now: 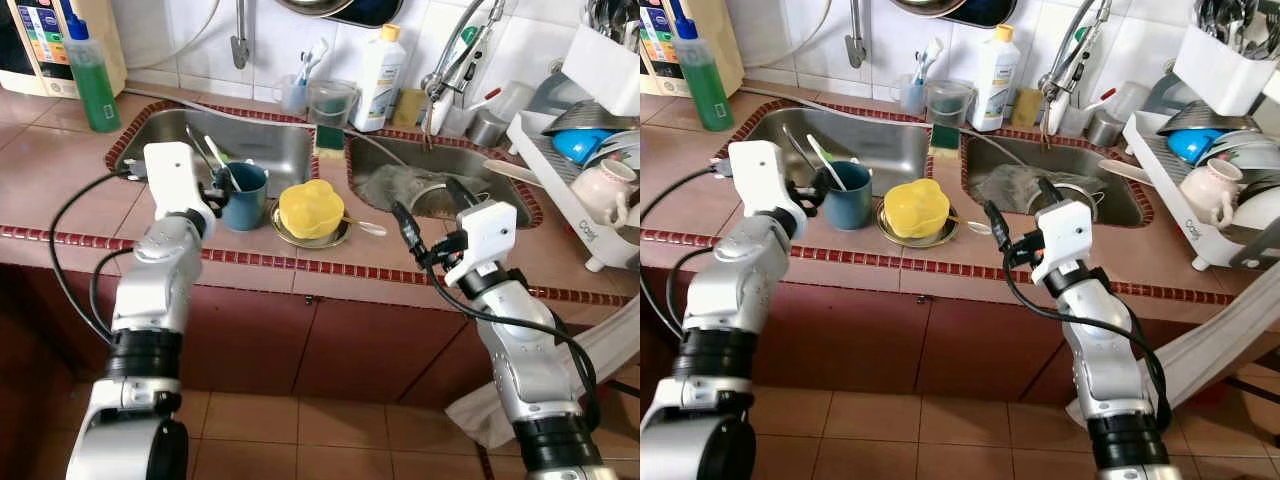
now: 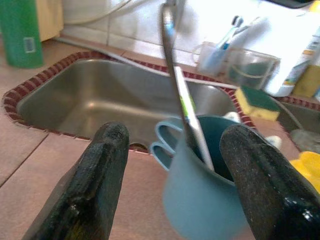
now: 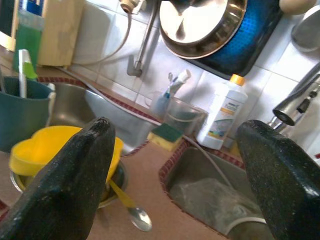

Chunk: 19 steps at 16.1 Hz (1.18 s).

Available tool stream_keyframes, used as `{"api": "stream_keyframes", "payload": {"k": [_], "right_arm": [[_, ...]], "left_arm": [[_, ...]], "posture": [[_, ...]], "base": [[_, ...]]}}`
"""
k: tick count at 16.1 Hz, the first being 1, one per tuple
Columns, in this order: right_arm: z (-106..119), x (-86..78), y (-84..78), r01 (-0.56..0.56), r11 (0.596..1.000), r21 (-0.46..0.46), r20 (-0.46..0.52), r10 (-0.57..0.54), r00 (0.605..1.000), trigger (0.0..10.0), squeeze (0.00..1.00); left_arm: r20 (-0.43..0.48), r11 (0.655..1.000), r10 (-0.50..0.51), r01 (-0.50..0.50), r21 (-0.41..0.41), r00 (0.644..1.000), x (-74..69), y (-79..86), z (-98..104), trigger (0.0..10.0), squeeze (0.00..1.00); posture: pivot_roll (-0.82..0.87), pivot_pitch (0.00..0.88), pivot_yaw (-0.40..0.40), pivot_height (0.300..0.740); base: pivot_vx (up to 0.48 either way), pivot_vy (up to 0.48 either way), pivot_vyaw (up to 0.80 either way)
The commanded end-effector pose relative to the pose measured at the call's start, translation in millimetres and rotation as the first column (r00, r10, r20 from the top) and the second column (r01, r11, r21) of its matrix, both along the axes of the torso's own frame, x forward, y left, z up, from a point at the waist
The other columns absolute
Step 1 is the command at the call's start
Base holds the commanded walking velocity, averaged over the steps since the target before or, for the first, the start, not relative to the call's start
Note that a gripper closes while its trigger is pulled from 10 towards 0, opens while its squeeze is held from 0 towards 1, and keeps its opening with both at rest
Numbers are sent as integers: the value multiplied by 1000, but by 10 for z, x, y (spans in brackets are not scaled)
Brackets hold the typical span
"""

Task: Kitchen organization

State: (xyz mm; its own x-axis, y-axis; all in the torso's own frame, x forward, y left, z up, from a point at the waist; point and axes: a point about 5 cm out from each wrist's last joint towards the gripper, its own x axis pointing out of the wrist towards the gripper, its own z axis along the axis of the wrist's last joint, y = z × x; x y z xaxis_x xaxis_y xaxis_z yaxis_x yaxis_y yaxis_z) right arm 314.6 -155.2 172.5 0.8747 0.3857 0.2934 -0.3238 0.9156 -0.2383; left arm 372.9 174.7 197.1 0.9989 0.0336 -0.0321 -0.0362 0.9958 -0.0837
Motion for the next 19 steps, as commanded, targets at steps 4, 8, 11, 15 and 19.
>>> {"api": "stream_keyframes", "payload": {"k": [4,8,11,15,19], "right_arm": [[61,-79,76,-32,999,7,5,32,999,10000,0],[14,-147,66,-64,997,-52,-27,62,998,10000,0],[8,-178,65,-95,992,-89,-45,91,995,10000,0],[-8,-223,105,-119,987,-106,-56,114,992,10000,0],[-30,-259,133,-130,986,-104,-71,123,990,10000,0]], "left_arm": [[-34,999,5,-7,-47,999,92,-44,36,10000,0],[-16,998,11,-11,-57,1000,159,-74,119,10000,0],[-14,998,13,-13,-69,1000,209,-91,158,10000,0],[-22,995,4,-6,-95,1000,258,-145,186,10000,0],[-40,989,-4,-2,-147,999,294,-223,182,10000,0]], "posture": [[-6,22,-90,740],[-14,47,-90,740],[-27,54,-85,740],[-32,59,-81,740],[-41,59,-69,740]], "base": [[0,0,0],[0,0,0],[0,0,0],[0,0,0],[0,0,0]]}}
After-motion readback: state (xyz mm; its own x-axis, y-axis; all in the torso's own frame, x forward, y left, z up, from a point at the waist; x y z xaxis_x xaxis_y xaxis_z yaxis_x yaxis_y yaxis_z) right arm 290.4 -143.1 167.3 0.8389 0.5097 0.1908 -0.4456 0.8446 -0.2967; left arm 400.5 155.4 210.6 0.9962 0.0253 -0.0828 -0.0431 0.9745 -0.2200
